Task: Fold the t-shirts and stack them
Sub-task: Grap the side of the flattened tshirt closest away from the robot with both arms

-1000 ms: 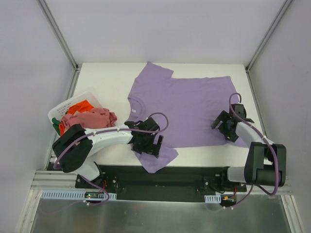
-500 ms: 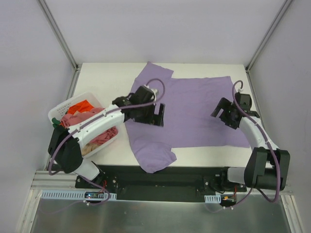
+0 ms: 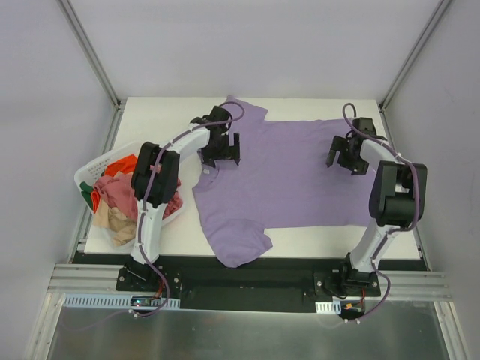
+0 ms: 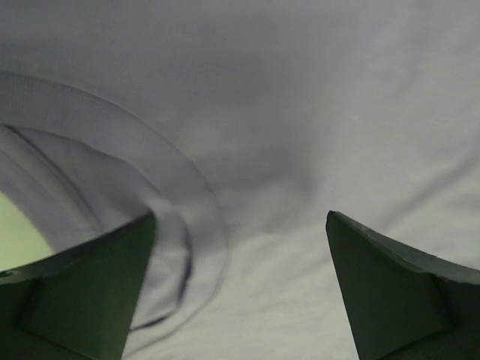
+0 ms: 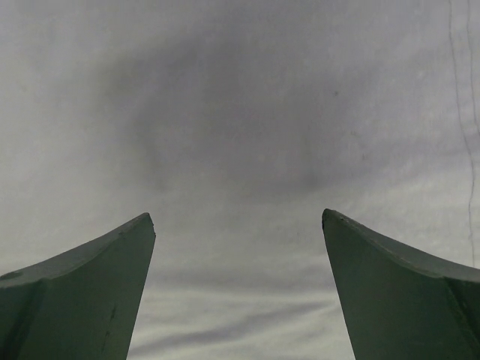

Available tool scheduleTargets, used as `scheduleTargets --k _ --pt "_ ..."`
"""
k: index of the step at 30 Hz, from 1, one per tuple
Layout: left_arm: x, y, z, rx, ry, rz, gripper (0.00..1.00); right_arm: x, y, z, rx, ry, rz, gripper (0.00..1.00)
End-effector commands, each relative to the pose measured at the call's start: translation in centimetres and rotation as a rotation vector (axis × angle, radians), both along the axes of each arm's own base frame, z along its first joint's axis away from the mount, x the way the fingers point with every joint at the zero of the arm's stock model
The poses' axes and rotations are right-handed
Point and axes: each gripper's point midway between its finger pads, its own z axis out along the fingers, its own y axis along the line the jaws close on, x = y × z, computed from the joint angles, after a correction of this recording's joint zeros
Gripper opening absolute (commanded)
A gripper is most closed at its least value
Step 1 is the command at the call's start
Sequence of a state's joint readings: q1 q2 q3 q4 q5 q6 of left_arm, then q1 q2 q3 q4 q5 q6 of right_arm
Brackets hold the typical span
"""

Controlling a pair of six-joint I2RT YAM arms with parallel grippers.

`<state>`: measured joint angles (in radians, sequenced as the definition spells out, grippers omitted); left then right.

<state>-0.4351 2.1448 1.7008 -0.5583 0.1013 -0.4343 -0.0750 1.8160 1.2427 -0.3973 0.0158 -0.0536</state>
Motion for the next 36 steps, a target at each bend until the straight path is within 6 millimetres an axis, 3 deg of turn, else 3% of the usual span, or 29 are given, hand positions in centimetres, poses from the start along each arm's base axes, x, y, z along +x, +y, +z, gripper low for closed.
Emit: scheduleTargets --k 1,7,11,17,22,26,30,32,36 --pt "1.0 0.6 -2.4 0.001 0.082 0.007 0.99 0.6 -1.4 -1.2 -0.051 0.094 0.031 0.96" --pt "3.2 2.9 -5.0 0.036 0.163 0.107 0.99 2.3 -1.3 -2.5 -0.016 0.147 0.06 0.96" --pt "5.2 3.4 -5.4 0.024 0.17 0.132 0.99 4.4 -1.1 -2.3 0.019 0.153 0.082 0.96" --pt "8.6 3.7 -4.8 -0.025 0.114 0.141 0.99 5.5 -0.2 -2.6 0.093 0.147 0.106 0.96" --pt "9.1 3.5 -3.6 -0.063 0.098 0.121 0.99 5.6 -0.4 -1.6 0.084 0.142 0.097 0.96" --pt "9.4 3.1 0.4 -0.085 0.019 0.072 0.99 5.6 -1.0 1.0 0.047 0.09 0.069 0.96" --pt "7.7 2.2 5.5 -0.086 -0.053 0.032 0.99 4.1 -2.2 4.1 -0.016 0.021 -0.039 0.96" --pt "5.6 1.9 7.3 -0.051 -0.075 0.017 0.99 2.4 -2.2 5.8 -0.019 -0.037 -0.08 0.96" --pt "0.1 0.8 8.9 0.03 -0.102 -0.012 0.99 -1.9 -2.5 7.0 -0.036 -0.086 -0.179 0.96"
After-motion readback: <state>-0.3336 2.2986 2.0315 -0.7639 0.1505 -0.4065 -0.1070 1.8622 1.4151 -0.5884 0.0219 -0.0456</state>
